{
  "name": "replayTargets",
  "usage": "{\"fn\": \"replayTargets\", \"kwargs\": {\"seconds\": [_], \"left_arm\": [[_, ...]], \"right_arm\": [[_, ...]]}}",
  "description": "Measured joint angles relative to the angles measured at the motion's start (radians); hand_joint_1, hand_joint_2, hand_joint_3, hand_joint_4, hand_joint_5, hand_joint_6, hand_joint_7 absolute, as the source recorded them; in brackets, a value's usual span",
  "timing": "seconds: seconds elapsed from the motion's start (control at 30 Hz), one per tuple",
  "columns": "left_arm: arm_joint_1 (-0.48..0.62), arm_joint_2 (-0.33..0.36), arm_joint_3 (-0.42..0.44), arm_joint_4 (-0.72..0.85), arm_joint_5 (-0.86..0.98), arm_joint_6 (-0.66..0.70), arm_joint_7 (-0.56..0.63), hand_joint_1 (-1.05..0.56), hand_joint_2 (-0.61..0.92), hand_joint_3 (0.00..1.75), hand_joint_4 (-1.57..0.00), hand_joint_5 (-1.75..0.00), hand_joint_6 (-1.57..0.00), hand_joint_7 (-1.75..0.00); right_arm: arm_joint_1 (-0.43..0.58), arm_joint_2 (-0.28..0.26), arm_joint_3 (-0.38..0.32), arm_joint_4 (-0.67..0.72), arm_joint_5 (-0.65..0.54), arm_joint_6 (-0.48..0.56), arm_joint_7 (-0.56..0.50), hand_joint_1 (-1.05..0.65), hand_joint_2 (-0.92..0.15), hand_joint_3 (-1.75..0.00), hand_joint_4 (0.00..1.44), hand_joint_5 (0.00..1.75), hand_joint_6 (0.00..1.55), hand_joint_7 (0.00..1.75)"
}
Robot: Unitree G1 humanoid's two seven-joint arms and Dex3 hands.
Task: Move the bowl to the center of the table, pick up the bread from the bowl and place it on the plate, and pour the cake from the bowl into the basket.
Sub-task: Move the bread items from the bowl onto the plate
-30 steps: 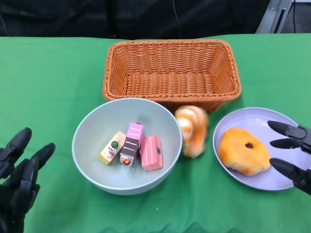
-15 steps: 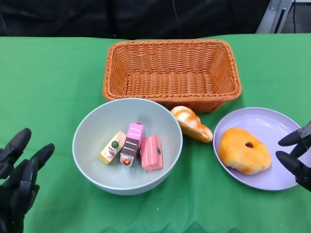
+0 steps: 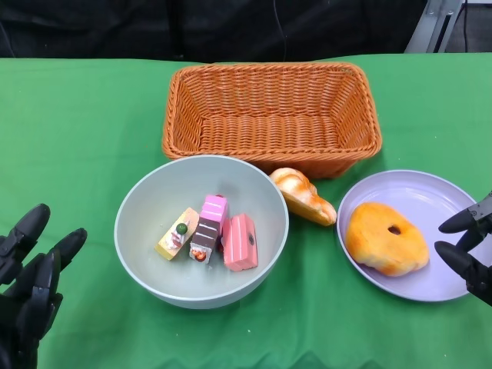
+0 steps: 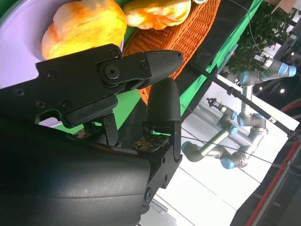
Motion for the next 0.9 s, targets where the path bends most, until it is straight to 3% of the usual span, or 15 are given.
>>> {"fn": "replayTargets", "kwargs": {"seconds": [0.33,0.57,0.9], "left_arm": [[0.000,0.000,-0.001,0.000,-0.003,0.001,0.000,-0.47,0.92,0.29,-0.98,0.00,-0.85,0.00],[0.001,0.000,-0.001,0.000,0.000,0.001,0.000,-0.48,0.92,0.28,-0.99,-0.01,-0.86,-0.01],[0.002,0.000,-0.001,0.000,-0.005,0.001,-0.011,-0.47,0.92,0.28,-0.99,-0.01,-0.85,0.00]], "right_arm": [[-0.001,0.000,0.013,0.004,0.000,-0.002,0.016,-0.68,-0.92,-0.11,0.68,1.57,0.61,1.01],[-0.001,0.000,0.031,-0.005,0.028,-0.002,0.056,-0.66,-0.92,-0.09,0.65,1.50,0.63,0.84],[0.006,0.000,0.034,-0.049,0.035,0.028,0.077,-0.68,-0.92,-0.09,0.65,1.19,0.66,0.59]]}}
